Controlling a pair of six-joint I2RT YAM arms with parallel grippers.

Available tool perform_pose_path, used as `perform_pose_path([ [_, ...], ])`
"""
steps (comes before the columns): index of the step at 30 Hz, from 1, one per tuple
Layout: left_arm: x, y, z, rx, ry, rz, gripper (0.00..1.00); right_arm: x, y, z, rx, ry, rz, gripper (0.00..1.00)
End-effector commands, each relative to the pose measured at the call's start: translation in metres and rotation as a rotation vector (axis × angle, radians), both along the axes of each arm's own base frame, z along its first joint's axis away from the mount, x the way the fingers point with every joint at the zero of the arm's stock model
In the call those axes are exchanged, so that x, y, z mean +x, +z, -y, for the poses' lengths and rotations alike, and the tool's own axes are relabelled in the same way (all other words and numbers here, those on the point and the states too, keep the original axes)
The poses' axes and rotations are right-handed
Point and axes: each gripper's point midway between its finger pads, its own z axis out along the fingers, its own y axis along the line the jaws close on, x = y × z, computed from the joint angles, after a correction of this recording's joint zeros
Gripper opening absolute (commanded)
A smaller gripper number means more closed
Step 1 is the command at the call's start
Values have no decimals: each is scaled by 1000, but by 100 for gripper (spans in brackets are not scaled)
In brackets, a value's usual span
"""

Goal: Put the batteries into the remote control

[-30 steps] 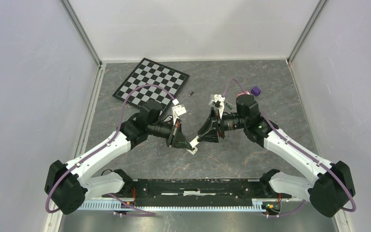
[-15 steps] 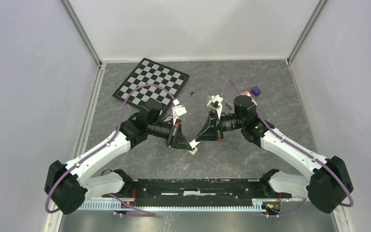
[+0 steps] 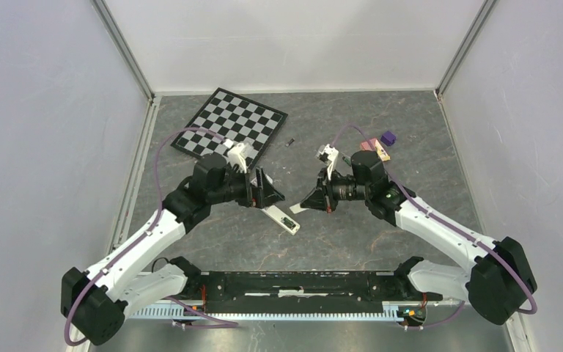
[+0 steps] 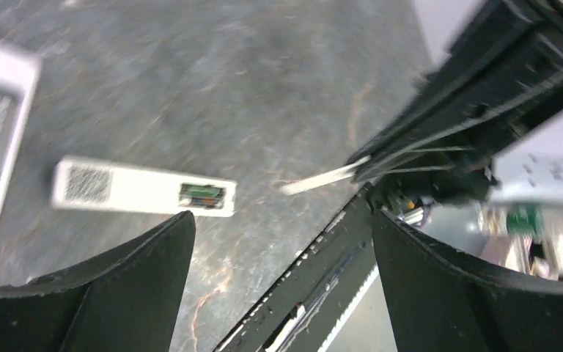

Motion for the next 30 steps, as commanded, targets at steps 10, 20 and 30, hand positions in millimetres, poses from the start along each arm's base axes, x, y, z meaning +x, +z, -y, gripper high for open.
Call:
perform_pose_path([
  [10,14,-123,-57,54,592,-335,50,-17,-84,-6,-110,-255,-152,0],
  [20,17,-150,-46,49,568,-382,47,-6,-115,-15,-192,-302,-177,0],
  [30,25,-156,-45,53,585,-371,48,14,-117,-7,-214,-428,-164,0],
])
